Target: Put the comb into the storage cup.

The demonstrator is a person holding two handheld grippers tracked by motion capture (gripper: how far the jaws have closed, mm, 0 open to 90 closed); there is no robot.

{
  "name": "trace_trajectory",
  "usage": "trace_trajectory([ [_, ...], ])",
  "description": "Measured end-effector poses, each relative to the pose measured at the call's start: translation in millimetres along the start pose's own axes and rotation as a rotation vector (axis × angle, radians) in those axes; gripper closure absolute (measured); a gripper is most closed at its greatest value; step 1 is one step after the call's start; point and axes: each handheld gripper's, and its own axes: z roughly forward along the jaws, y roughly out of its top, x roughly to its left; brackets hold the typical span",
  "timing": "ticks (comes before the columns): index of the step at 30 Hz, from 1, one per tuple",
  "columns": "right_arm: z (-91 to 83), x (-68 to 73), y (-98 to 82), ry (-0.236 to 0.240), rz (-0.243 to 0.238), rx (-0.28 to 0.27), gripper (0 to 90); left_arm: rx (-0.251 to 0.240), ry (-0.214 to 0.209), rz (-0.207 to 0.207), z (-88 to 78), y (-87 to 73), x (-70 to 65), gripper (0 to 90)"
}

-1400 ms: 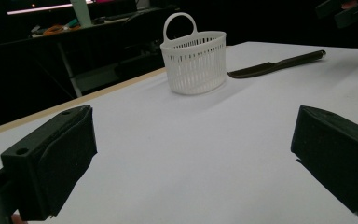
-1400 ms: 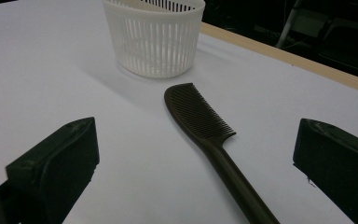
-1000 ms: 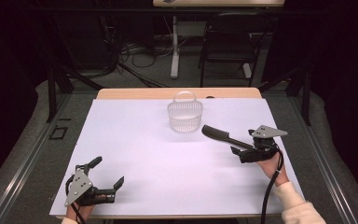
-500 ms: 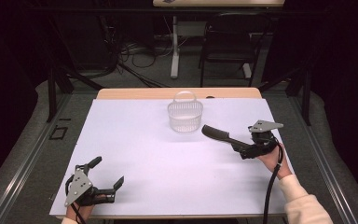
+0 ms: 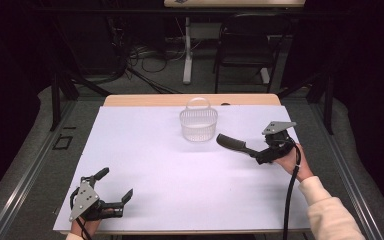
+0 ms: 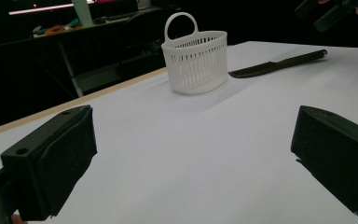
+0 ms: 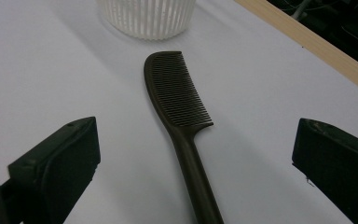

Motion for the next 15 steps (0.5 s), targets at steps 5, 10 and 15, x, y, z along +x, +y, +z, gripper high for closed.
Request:
trace_trajectory([
  [5,3.6,-2.4,6.9,0.013,-0.025,0.033,0.3,-0.001,0.000,-0.001,0.0,0.0,0.0,0.1],
  [10,7.3,-4.4,10.8,0.016,-0.039,0.058,0.4,-0.001,0.000,-0.001,0.0,0.0,0.0,0.1],
  [15,13.5,-8.9,16.2,0.031,-0.059,0.106,0.4,-0.001,-0.002,0.000,0.0,0.0,0.0,0.1],
])
